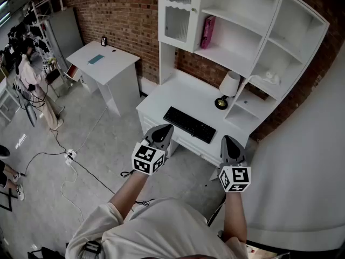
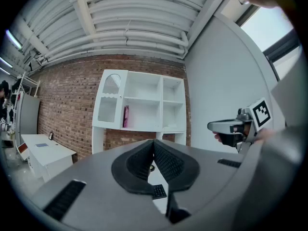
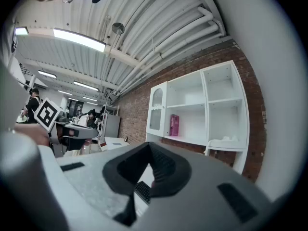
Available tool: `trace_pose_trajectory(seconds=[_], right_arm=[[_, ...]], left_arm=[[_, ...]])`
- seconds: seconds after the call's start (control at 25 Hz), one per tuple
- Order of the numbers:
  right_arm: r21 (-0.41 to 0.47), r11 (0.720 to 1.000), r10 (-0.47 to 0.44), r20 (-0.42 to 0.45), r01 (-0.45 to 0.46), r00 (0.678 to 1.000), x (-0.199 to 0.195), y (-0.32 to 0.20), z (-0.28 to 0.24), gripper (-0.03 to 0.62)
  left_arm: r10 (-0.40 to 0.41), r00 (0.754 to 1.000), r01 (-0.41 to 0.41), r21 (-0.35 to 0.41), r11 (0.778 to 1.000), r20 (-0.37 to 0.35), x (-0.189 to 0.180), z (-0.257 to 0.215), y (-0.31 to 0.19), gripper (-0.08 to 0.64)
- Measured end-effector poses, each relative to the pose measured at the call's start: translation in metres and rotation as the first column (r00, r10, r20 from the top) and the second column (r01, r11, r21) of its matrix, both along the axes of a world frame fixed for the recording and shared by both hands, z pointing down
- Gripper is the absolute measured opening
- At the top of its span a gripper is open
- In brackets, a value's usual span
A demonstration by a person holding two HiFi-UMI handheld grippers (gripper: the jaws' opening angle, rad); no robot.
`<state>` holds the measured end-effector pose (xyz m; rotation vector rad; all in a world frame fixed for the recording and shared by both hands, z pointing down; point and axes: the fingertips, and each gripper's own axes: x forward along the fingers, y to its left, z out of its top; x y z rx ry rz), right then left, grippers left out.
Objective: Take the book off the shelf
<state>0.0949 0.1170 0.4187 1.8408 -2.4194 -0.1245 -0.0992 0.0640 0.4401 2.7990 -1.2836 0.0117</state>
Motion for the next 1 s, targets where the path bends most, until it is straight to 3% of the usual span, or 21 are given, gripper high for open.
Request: trace_pose_trajectory(seconds=[0.68, 1.0], right_arm=[[0.001, 1.000, 0.008, 0.031, -0.008, 0.999, -0.002, 0.007, 0.004, 0.003], [-0.021, 1.000, -0.002, 0.028, 0.003, 1.000, -0.013, 0.009, 0.009, 0.003]], left_arm=[[-0.001, 1.000, 0.001, -0.001, 1.000, -0.006, -0.005, 0.003, 0.008, -0.005], [-0.025, 1.000, 0.025, -0.002, 1.000, -0.010, -0.016, 0.003, 0.009, 0.062]])
